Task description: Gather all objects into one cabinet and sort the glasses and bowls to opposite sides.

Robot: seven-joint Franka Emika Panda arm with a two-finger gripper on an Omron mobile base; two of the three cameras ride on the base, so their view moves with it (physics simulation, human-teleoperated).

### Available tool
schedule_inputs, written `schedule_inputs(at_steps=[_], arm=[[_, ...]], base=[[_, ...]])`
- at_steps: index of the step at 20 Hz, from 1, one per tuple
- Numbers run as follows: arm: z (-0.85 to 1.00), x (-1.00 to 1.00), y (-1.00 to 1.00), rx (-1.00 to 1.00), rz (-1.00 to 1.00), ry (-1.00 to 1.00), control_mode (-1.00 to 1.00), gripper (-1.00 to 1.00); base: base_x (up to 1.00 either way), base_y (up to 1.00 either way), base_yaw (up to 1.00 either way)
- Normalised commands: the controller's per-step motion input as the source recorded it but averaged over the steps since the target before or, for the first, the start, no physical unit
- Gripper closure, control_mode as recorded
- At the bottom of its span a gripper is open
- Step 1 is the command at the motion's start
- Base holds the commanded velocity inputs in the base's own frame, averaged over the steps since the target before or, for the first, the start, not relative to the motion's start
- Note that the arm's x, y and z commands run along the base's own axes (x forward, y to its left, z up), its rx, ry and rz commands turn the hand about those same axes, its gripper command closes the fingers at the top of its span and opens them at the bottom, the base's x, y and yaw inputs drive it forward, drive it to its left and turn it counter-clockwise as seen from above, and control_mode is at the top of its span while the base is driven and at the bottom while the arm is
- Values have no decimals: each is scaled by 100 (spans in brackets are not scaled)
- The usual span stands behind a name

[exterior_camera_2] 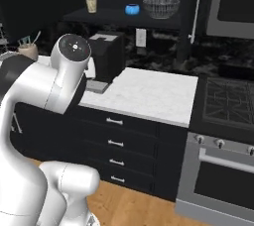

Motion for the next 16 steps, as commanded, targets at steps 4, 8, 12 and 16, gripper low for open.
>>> schedule_inputs(at_steps=[4,8,12,16], arm=[[0,0,0,0,0,0,100,100],[0,0,0,0,0,0,100,100],[0,0,0,0,0,0,100,100],[0,0,0,0,0,0,100,100]], base=[[47,69,-7],[51,49,-8],[55,22,-9],[60,26,-8]])
